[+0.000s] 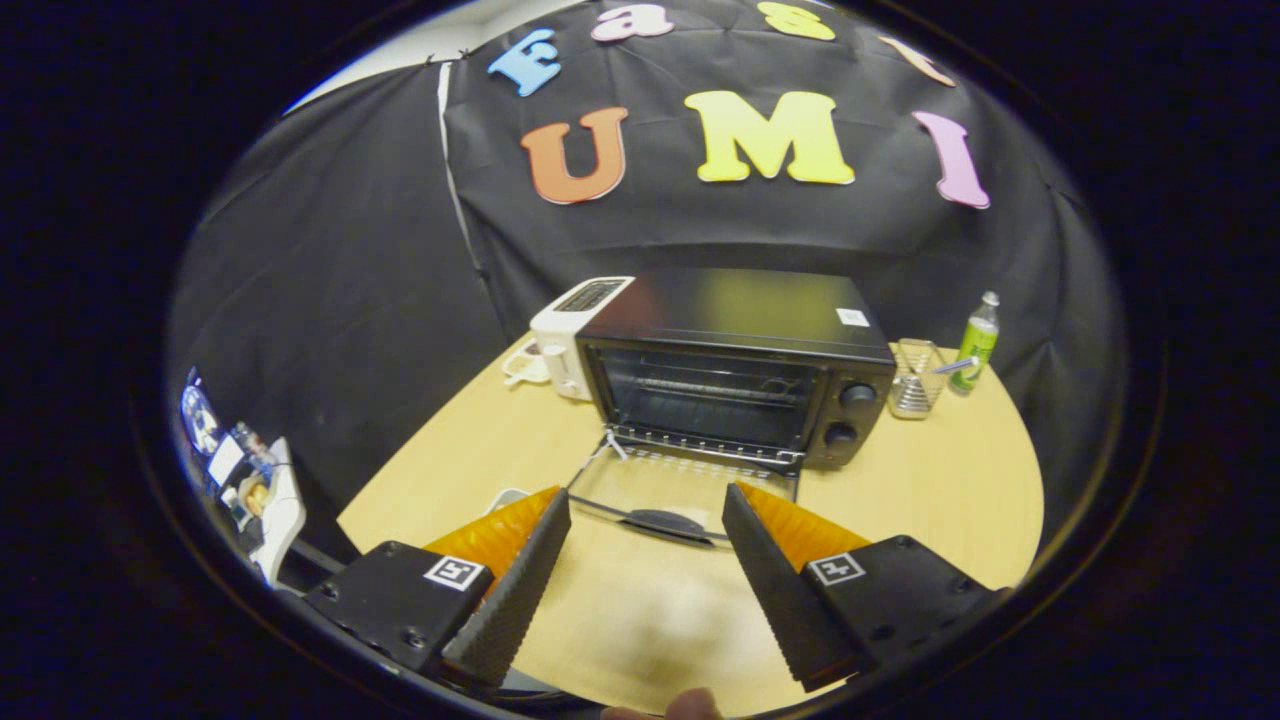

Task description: Open the toaster oven, put the food inside, and close the toaster oven door.

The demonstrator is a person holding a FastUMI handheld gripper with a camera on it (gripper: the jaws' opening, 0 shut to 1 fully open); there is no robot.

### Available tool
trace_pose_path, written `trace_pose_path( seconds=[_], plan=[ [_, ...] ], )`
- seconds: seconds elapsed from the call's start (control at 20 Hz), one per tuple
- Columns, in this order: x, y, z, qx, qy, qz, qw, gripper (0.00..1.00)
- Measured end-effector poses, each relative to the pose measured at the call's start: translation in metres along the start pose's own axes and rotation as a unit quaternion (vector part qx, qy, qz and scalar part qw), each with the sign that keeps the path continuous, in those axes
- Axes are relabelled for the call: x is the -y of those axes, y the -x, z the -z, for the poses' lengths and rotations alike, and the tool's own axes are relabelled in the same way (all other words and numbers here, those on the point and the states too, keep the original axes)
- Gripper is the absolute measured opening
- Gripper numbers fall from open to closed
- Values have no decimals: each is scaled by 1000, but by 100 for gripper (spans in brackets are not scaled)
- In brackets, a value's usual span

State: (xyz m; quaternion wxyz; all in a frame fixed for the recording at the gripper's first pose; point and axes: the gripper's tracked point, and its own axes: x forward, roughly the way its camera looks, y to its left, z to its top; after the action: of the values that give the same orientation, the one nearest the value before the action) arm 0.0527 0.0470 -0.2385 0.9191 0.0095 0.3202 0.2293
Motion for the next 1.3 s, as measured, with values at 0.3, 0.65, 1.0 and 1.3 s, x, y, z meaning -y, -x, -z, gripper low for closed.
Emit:
trace_pose_path(
  seconds=[0.3,0.65,1.0,1.3],
  plan=[
    [-47,-24,38,-74,-42,-87,993,100],
    [-80,-79,88,-190,-208,-156,947,100],
    [-101,-114,107,-270,-312,-187,892,88],
    [-107,-109,105,-288,-312,-185,886,45]
  ],
)
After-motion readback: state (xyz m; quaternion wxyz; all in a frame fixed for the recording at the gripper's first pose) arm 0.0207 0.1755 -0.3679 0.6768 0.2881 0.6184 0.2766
